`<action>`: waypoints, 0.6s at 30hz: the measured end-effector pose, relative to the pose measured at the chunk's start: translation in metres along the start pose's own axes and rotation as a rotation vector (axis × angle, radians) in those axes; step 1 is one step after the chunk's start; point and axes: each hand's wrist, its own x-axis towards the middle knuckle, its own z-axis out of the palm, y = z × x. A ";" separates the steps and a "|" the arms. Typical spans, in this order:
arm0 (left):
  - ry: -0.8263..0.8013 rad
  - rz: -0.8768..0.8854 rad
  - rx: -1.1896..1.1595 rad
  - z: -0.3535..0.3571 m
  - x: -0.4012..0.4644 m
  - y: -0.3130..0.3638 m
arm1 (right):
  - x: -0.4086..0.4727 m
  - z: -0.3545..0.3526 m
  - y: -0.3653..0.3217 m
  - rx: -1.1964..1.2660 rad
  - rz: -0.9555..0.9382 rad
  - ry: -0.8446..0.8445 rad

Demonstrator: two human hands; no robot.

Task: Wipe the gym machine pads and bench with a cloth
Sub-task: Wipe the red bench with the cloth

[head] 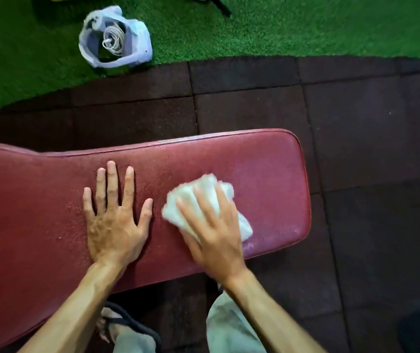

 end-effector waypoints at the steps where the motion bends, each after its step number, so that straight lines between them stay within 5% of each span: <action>1: 0.004 0.001 -0.004 0.000 0.000 0.000 | -0.027 -0.003 0.011 0.021 -0.046 0.024; 4: 0.005 -0.007 -0.019 0.000 0.001 0.001 | -0.054 -0.031 0.075 -0.039 -0.034 0.099; 8: 0.015 -0.004 -0.019 0.002 0.002 0.000 | 0.033 -0.046 0.130 -0.088 0.561 0.269; 10: 0.008 -0.002 -0.018 0.002 0.001 0.001 | 0.093 -0.040 0.116 -0.191 0.686 0.339; 13: 0.014 -0.001 0.000 0.003 0.002 0.000 | 0.108 -0.017 0.050 -0.149 0.401 0.198; 18: 0.023 0.009 -0.001 0.002 0.001 -0.002 | -0.038 -0.006 0.007 -0.035 -0.148 -0.036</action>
